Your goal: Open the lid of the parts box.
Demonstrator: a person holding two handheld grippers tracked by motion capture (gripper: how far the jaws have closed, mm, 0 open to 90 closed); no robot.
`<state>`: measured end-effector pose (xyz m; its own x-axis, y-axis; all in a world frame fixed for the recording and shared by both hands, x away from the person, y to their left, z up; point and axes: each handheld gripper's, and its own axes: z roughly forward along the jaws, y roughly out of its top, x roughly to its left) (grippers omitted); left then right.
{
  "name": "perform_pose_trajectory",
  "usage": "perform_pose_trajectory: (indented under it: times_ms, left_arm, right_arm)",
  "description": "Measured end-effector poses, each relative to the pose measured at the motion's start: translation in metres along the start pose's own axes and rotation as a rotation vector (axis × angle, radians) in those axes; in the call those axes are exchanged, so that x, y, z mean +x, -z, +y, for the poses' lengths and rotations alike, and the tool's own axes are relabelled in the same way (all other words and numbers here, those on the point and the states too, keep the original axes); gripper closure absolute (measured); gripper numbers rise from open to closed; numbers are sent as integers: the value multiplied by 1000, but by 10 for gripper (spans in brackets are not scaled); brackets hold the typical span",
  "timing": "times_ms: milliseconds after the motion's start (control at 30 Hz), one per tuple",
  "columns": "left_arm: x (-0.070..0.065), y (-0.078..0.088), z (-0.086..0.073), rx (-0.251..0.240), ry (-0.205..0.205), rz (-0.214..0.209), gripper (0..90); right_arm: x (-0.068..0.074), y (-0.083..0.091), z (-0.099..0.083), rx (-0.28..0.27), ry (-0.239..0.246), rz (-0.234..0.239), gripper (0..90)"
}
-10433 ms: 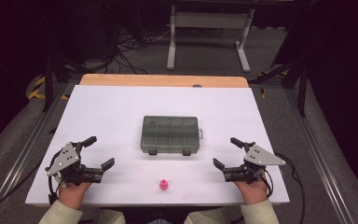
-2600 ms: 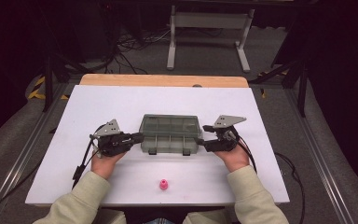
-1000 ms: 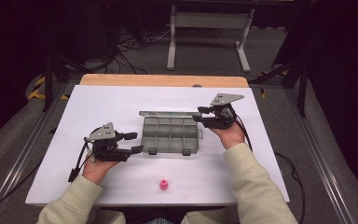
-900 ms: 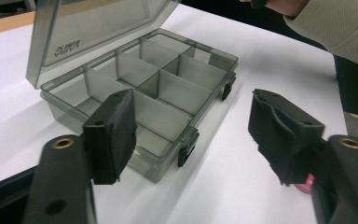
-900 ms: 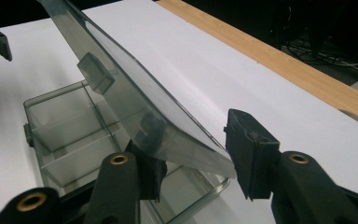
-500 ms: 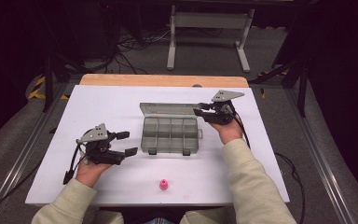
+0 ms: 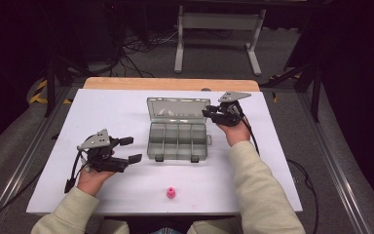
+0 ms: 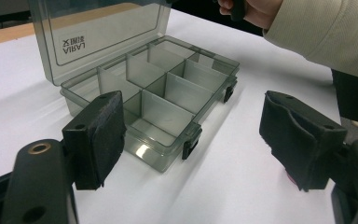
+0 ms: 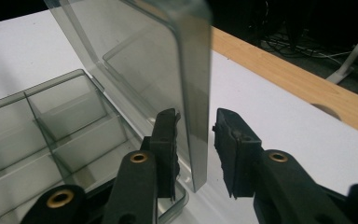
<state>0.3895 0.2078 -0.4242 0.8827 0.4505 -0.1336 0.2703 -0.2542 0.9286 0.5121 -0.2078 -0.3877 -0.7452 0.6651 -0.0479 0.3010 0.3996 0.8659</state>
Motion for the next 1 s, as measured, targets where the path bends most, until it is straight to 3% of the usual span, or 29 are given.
perform_pose_trajectory:
  times_ms: [667,1000]
  left_arm:
    - [1,2,0,-8,3,0,230]
    - [1,2,0,-9,6,-2,230]
  right_arm:
    - [-16,-22,1,22,-25,-33,703]
    - [-20,-33,-5,10,-62,-11,584]
